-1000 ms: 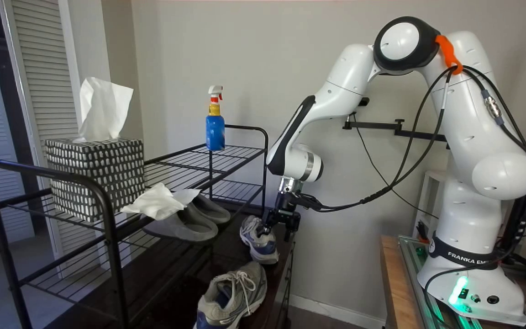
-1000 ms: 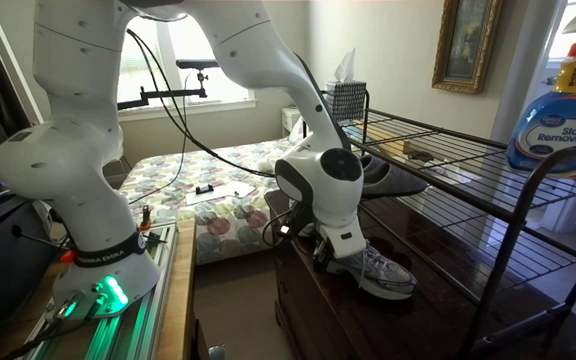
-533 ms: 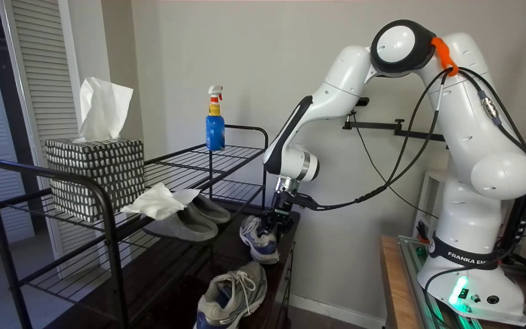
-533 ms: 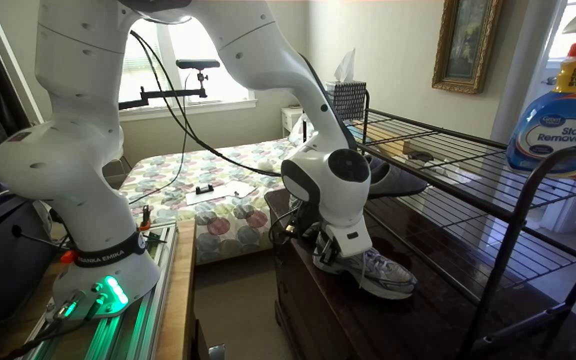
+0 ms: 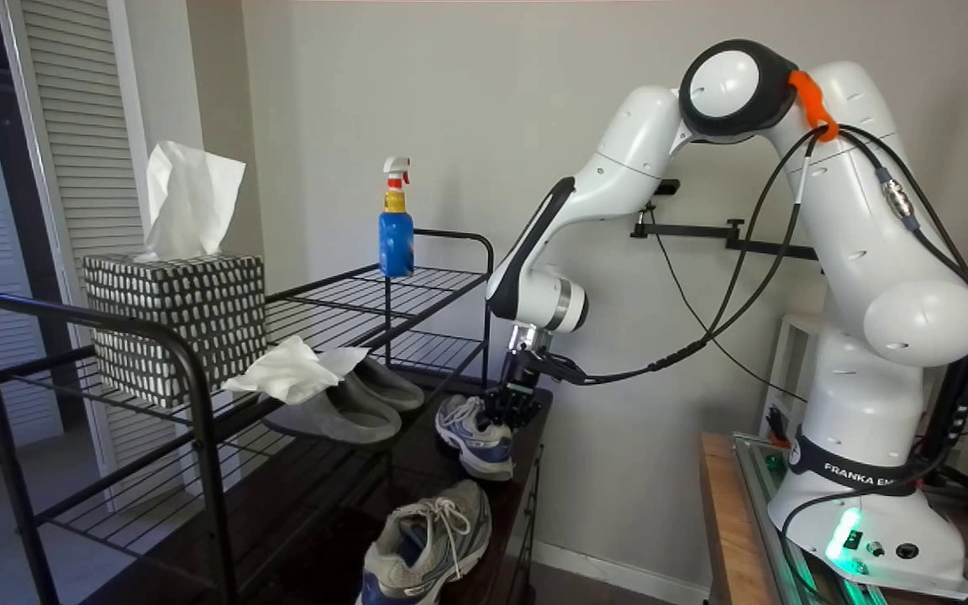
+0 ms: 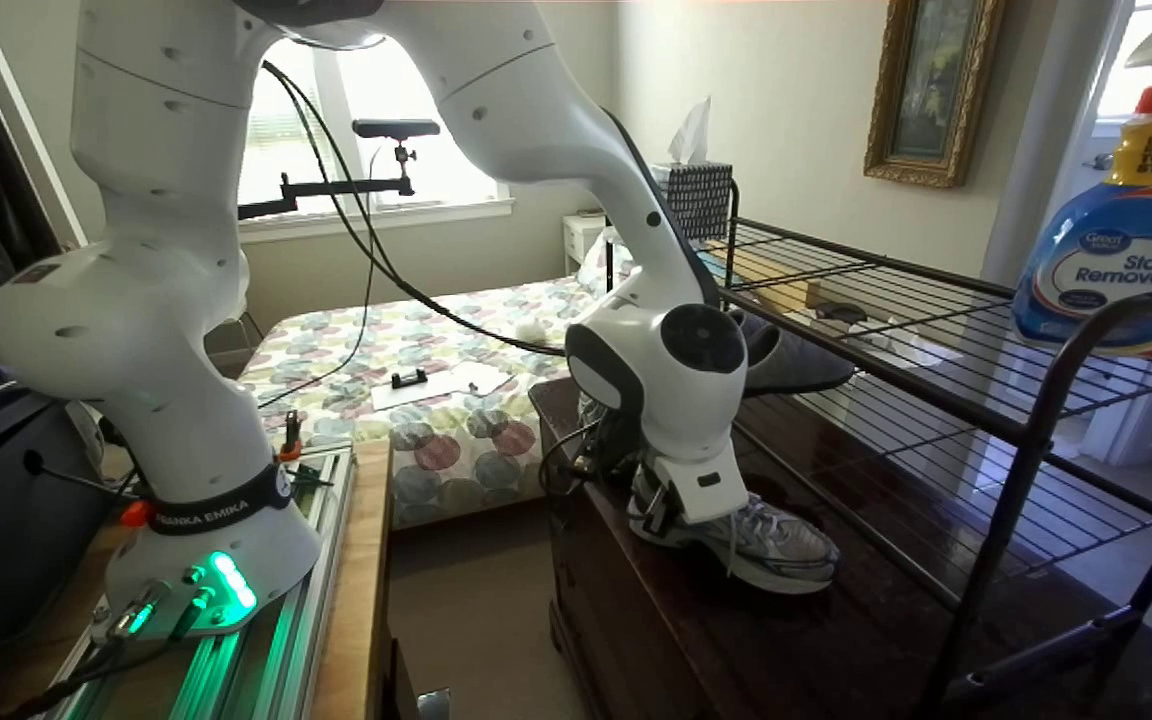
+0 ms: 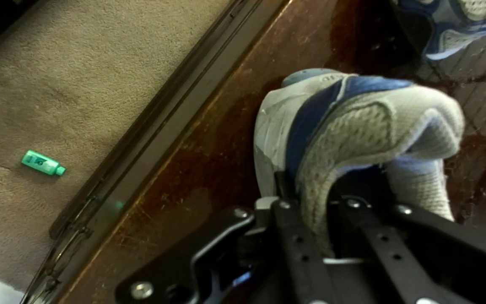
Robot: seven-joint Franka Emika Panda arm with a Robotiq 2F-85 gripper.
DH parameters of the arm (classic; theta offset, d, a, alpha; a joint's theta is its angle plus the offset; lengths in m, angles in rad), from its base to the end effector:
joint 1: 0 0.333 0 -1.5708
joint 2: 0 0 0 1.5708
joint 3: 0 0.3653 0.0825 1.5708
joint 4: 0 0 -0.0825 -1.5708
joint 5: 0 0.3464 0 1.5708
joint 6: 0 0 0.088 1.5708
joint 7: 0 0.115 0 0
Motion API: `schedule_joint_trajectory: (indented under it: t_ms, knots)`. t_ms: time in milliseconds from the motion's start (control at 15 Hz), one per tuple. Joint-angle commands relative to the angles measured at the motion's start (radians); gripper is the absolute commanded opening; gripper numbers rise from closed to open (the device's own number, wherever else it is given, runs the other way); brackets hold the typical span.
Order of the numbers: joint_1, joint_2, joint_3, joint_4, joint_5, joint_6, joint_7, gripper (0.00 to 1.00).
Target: Pick up the shoe and put it on top of the rack
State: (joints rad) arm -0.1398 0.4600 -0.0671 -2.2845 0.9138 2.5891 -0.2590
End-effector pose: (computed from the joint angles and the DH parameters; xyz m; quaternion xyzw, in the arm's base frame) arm 0.4970 -0.1163 0.2076 -0.9089 0.3666 0.0189 0.1980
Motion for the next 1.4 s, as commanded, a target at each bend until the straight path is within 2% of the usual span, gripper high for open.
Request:
schedule_joint_trajectory:
  t_ms: [0, 333, 600, 867, 1200, 1333]
  knots:
    - [-0.024, -0.053, -0.022, -0.032, -0.089, -0.046, 0.034, 0.04]
    - [-0.036, -0.158, -0.064, -0.158, -0.190, -0.037, 0.065, 0.04]
    - [-0.031, -0.309, -0.088, -0.304, -0.233, 0.011, 0.094, 0.04]
    - [-0.027, -0.467, -0.113, -0.415, -0.339, 0.049, 0.191, 0.04]
    - [-0.058, -0.625, -0.136, -0.439, -0.572, -0.035, 0.367, 0.04]
    - [-0.070, -0.672, -0.132, -0.401, -0.648, -0.129, 0.406, 0.04]
